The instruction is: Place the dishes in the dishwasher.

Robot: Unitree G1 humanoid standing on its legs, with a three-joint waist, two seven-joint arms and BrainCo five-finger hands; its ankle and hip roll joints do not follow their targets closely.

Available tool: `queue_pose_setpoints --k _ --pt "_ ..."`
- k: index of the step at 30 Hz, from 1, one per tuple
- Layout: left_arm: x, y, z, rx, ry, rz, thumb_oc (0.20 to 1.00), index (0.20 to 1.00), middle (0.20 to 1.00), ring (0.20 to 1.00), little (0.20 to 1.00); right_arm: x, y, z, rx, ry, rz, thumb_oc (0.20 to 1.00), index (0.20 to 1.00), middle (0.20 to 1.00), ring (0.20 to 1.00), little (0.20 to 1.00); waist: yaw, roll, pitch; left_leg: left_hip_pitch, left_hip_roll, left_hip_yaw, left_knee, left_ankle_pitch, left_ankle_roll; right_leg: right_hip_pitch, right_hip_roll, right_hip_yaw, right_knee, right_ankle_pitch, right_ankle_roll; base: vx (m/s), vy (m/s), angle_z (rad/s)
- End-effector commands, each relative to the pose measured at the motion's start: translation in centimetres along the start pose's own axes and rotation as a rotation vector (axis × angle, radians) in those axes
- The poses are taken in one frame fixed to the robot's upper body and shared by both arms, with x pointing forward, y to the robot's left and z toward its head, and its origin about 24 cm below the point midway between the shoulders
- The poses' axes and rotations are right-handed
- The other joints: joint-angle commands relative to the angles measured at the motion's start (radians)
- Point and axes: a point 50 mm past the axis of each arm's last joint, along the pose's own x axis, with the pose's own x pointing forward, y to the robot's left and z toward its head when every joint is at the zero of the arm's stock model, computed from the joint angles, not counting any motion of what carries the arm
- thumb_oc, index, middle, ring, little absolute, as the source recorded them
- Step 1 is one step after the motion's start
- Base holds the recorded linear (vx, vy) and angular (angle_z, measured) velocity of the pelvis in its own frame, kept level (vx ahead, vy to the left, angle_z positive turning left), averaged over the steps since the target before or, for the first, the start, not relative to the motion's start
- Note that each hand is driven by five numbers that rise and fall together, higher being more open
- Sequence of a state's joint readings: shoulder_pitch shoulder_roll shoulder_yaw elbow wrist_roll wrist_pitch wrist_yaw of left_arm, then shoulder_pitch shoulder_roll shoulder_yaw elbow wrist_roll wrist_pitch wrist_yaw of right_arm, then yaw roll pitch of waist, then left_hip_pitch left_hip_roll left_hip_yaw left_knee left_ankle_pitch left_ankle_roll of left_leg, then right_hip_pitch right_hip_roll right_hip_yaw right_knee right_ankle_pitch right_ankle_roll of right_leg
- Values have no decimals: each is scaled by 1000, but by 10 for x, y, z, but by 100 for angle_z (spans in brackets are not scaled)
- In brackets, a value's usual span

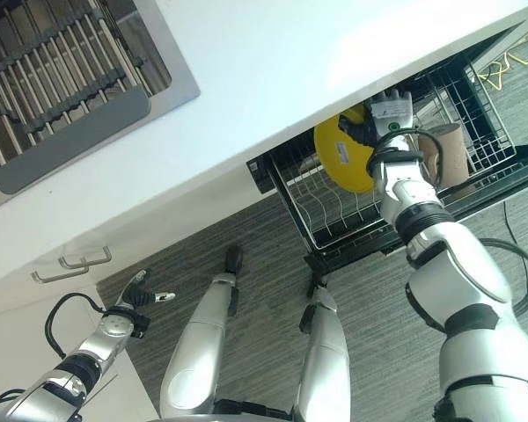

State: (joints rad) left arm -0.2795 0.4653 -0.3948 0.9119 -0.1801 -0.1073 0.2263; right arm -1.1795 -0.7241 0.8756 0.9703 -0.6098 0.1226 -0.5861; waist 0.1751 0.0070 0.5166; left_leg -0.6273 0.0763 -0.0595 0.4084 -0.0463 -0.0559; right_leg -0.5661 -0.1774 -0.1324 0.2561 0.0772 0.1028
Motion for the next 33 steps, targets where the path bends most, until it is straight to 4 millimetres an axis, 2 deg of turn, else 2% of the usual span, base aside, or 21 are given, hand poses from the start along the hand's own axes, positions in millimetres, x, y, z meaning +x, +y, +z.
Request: queue_pose_setpoints --k 1,2,4,7,14,20,22,27,28,33 --pt "2 17 5 10 -37 27 1000 1000 1000 1000 1000 20 -29 21 -78 -161 -100 200 200 200 200 200 60 -12 3 49 -29 -37 -74 16 75 21 7 -54 189 -141 -21 2 -62 6" --pt "1 19 3 17 -42 30 1000 1000 1000 1000 1000 19 -28 24 -79 -195 -87 200 200 200 200 200 63 -17 3 46 -29 -40 -74 16 75 20 8 -56 188 -141 -21 1 -95 4" --pt "1 27 6 27 -67 46 1000 1000 1000 1000 1000 14 -19 35 47 -245 -1 200 200 200 200 200 68 -27 3 43 -26 -49 -82 20 76 18 14 -55 183 -140 -22 -6 -76 7" --pt "3 25 13 38 -95 41 1000 1000 1000 1000 1000 6 -9 47 125 -280 43 200 200 200 200 200 65 -24 3 41 -28 -48 -89 23 77 15 13 -55 175 -136 -21 -7 -3 5" --pt "5 23 20 36 -118 46 1000 1000 1000 1000 1000 0 -7 72 101 -444 68 200 200 200 200 200 66 -16 3 35 -33 -47 -87 22 77 10 6 -59 172 -134 -21 0 2 -1" --pt "7 34 22 67 -131 58 1000 1000 1000 1000 1000 -11 -6 91 22 -659 83 200 200 200 200 200 73 -41 3 31 -28 -53 -81 20 76 17 11 -64 169 -133 -20 27 -55 0" --pt "7 37 23 83 -135 62 1000 1000 1000 1000 1000 -16 -4 100 61 -690 121 200 200 200 200 200 76 -48 3 28 -27 -56 -76 18 75 16 13 -64 173 -133 -20 24 -59 -2" --pt "8 33 25 83 -145 66 1000 1000 1000 1000 1000 -27 7 114 182 -660 188 200 200 200 200 200 71 -48 3 20 -29 -55 -70 14 78 8 12 -62 176 -134 -22 2 9 1" --pt "9 30 27 69 -147 69 1000 1000 1000 1000 1000 -34 15 119 270 -616 224 200 200 200 200 200 63 -43 3 20 -30 -52 -74 15 79 4 12 -56 173 -133 -23 8 47 7" --pt "11 15 38 41 -175 55 1000 1000 1000 1000 1000 -53 31 136 307 -611 249 200 200 200 200 200 45 -17 3 7 -40 -45 -70 14 84 -19 3 -45 179 -132 -25 0 92 5"
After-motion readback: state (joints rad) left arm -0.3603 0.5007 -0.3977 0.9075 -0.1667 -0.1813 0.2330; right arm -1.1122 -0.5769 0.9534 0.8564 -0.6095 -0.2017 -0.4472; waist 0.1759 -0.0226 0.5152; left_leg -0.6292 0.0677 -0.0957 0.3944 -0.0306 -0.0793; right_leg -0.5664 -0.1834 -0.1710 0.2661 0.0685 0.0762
